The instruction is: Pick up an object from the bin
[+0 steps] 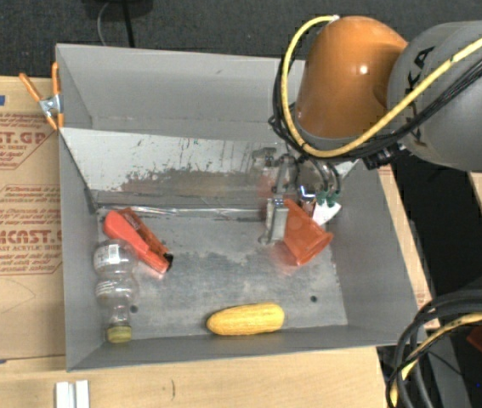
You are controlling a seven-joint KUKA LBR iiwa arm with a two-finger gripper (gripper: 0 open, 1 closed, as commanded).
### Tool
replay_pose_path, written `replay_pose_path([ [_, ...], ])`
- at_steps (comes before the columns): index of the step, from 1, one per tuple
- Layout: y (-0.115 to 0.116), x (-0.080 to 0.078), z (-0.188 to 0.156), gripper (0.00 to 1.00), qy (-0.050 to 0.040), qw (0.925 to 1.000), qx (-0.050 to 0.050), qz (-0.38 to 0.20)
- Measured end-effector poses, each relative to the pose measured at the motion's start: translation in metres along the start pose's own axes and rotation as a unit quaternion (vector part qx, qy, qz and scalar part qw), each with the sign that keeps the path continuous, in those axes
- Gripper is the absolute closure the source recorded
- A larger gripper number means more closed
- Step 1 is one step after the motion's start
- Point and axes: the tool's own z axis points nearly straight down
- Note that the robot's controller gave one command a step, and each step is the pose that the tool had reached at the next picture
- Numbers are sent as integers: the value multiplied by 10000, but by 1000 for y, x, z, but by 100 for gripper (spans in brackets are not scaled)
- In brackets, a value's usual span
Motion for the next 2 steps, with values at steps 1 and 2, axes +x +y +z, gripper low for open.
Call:
replay_pose_path([
  [1,0,-1,-5,0,-39,10000,-3,4],
  [2,-37,-4,6,0,-33,9995,-8,-305],
])
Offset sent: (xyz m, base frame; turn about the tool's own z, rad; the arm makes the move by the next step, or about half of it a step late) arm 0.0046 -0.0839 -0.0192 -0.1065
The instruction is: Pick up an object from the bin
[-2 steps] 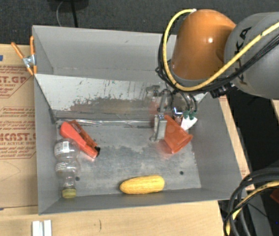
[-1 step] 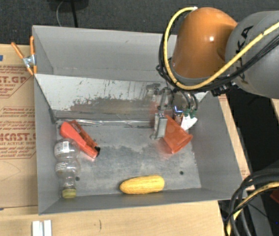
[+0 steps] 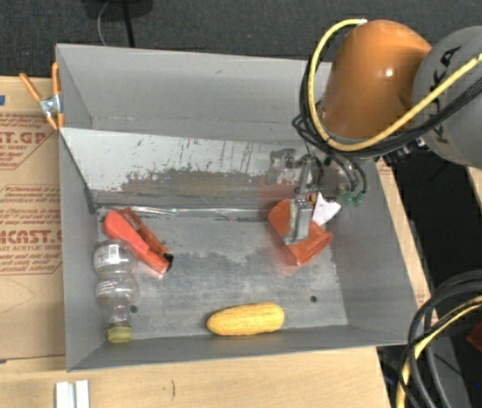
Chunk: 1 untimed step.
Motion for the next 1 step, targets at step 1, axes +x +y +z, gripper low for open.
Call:
replay_pose_path([
  [1,-40,4,32,0,-22,10000,12,-84],
])
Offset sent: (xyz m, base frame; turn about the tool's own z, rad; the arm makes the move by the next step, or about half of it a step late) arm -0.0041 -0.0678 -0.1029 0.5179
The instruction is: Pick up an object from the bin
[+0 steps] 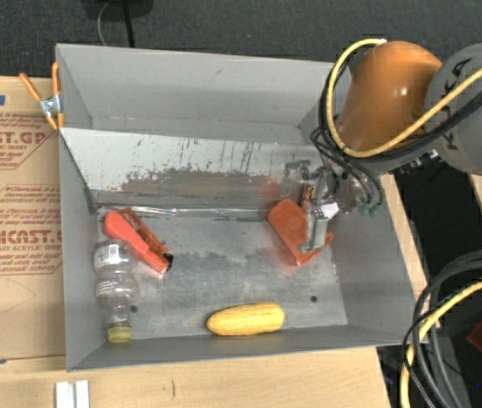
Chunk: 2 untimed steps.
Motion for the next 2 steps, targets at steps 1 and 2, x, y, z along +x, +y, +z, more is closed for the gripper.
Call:
replay_pose_path([
  [1,-11,2,26,0,4,9982,-10,596],
  [2,-20,4,42,0,10,9837,-7,1799],
])
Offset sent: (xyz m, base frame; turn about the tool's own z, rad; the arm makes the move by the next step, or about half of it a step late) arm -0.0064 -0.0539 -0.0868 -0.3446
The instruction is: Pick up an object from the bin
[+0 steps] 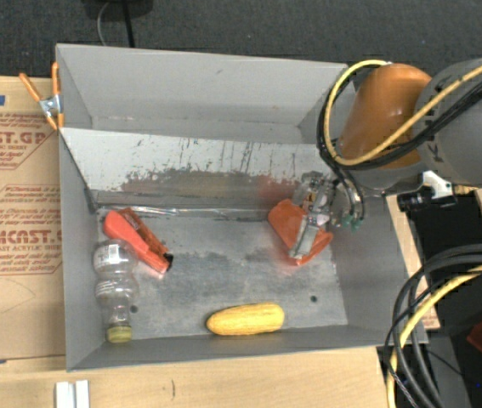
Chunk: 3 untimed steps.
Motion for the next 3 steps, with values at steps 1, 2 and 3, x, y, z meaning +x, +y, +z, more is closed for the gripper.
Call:
replay_pose_path([
  [1,-17,-10,30,0,-20,9954,0,-953],
  [2,-22,-17,47,0,-60,9829,-1,-1842],
  [3,-26,-18,78,100,-71,9991,12,-407],
])
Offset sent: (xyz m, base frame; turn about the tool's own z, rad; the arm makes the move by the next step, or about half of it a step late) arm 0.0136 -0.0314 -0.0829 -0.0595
